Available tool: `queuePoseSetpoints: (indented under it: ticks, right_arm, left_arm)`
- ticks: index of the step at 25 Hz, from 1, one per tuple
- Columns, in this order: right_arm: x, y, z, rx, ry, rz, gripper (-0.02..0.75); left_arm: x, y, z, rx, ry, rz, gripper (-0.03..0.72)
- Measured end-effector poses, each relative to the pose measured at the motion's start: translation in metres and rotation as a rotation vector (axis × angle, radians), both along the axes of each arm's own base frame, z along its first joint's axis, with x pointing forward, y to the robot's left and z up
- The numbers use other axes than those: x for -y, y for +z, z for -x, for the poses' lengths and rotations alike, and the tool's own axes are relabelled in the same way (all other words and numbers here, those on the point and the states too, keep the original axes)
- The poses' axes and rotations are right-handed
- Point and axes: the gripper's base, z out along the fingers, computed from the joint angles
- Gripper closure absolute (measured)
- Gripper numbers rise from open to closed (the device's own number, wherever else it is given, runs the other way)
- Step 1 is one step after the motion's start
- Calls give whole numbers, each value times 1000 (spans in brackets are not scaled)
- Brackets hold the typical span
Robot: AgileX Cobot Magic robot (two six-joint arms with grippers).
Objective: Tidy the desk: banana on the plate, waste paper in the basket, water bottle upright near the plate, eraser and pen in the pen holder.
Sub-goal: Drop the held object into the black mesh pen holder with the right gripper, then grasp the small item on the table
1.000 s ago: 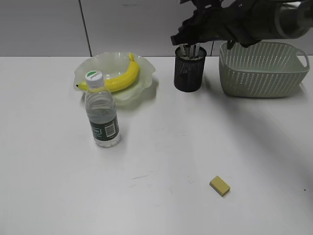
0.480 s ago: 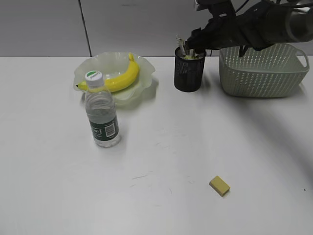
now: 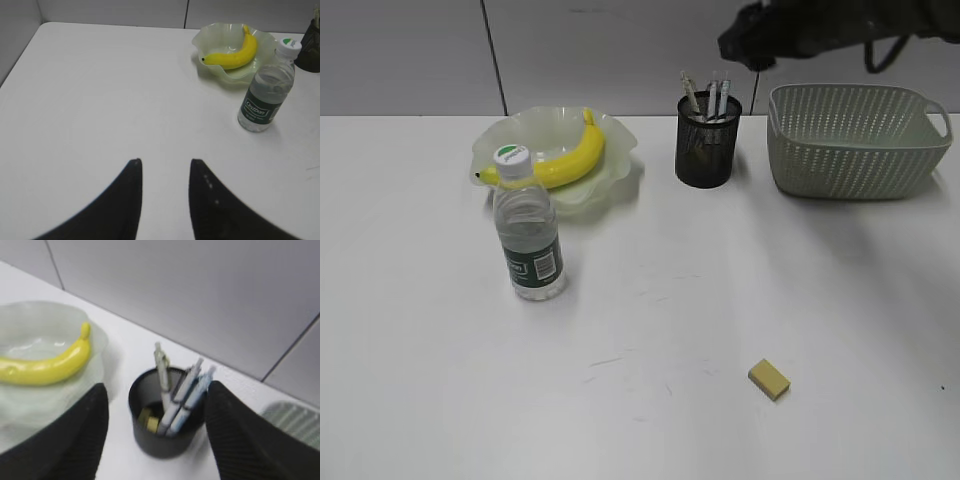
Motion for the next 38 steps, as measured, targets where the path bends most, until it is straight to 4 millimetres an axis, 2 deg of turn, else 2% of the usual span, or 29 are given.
queuePoseSetpoints:
  ticks: [2,3,5,9,13,16,19,23,26,30,33,34,36,38]
  right_arm:
    - [12,5,40,-42,-1,6,288]
    - [19,-1,62,-90,-5,7,298]
    - [32,-1,109,-160,-10,-11,307]
    - [56,8,188,-295,-26,1,312]
    - [86,19,248,-442,-118,149,314]
    - [107,34,297,-396,-171,164,314]
    - [121,37,335,-314,-206,114,315]
    - [135,37,377,-143,-213,32,316]
    - [142,31,399,-66,-214,-4,316]
    - [147,28,416,31,-212,-54,316]
    - [148,28,421,58,-211,-71,316]
    - [148,28,421,58,-211,-72,316]
    - [148,28,421,58,-210,-74,318]
    - [148,28,421,57,-211,-74,334]
  left_arm:
    - [0,0,0,0,0,0,449]
    - [0,0,0,0,0,0,449]
    - [0,0,0,0,-1,1,449]
    - [0,0,0,0,-1,1,451]
    - [1,0,-6,-36,-11,-14,452]
    - [4,3,-17,-85,-46,-46,452]
    - [9,16,-34,-68,-95,-60,452]
    - [22,40,-64,7,-205,-60,449]
    - [31,55,-87,37,-278,-54,447]
    - [41,71,-126,8,-353,-47,447]
    - [53,77,-161,-43,-414,-54,447]
    - [61,77,-177,-74,-445,-57,447]
    - [81,78,-197,-89,-523,-81,447]
    - [115,80,-209,-73,-648,-122,447]
